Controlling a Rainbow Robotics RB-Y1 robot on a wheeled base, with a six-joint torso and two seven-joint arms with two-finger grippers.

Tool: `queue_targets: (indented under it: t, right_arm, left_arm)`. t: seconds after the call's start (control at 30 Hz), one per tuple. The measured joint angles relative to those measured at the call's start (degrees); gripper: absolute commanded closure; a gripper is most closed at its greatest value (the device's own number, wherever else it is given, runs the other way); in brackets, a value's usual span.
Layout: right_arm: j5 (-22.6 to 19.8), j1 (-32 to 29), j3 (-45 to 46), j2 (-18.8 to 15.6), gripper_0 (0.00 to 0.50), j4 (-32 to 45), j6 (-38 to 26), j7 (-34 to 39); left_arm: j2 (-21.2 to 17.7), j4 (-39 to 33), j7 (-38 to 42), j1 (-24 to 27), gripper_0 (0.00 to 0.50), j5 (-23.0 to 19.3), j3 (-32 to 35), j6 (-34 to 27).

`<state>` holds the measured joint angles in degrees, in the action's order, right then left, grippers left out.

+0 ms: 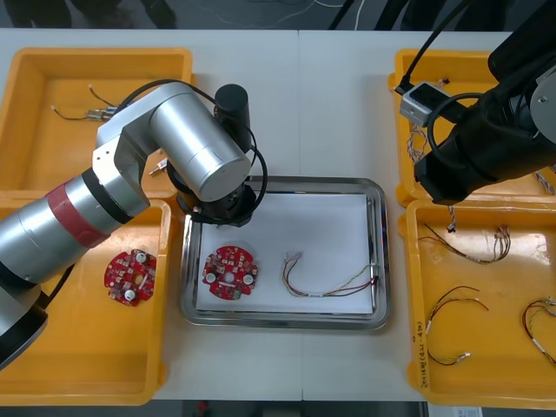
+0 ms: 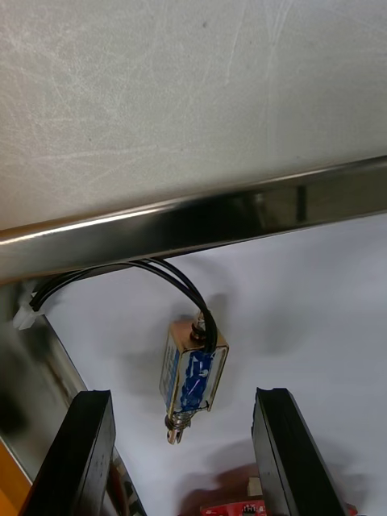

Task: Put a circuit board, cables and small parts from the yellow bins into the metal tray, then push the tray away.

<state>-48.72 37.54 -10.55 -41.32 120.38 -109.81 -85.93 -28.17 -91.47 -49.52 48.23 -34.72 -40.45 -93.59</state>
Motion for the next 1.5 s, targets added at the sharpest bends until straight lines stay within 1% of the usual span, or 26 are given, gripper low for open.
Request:
queue_targets:
  t: [0.4,0.47,0.73,1.0,1.13,1.23,1.37,1.5]
  right_arm:
    - [0.0,0.0,0.0,0.0,0.5,0.0,0.0,0.0]
    - [0.0,0.0,0.0,0.0,0.5,0.0,0.0,0.0]
    - [0.0,-0.1,0.0,0.0,0.5,0.0,0.0,0.0]
    - [-0.1,-0.1,0.0,0.0,0.5,0.0,0.0,0.0]
    - [-0.4,-0.1,0.0,0.0,0.5,0.0,0.0,0.0]
    - [-1.5,-0.1,0.0,0.0,0.5,0.0,0.0,0.0]
    - [-4.2,0.0,-0.6,0.0,0.5,0.1,0.0,0.0]
    - [-4.7,0.9,-4.0,0.0,0.5,0.3,0.0,0.0]
  left_arm:
    - [-0.7,-1.1,0.0,0.0,0.0,0.1,0.4,-0.5]
    - [-0.9,-2.4,0.0,0.0,0.0,-0.3,1.7,-2.1]
    - [-1.9,-5.9,0.0,0.2,0.0,-4.4,9.9,-9.5]
    - [-5.2,-7.2,0.0,2.1,0.0,-8.1,15.0,-15.5]
    - [-7.8,-7.3,0.0,3.4,0.0,-10.9,17.4,-15.8]
    - [-10.1,-7.3,0.0,3.8,0.0,-12.8,19.1,-15.8]
    - [-12.9,-6.7,0.0,3.8,0.0,-13.9,21.6,-15.8]
    - [-14.7,-3.4,0.0,3.8,0.0,-13.9,24.0,-15.9]
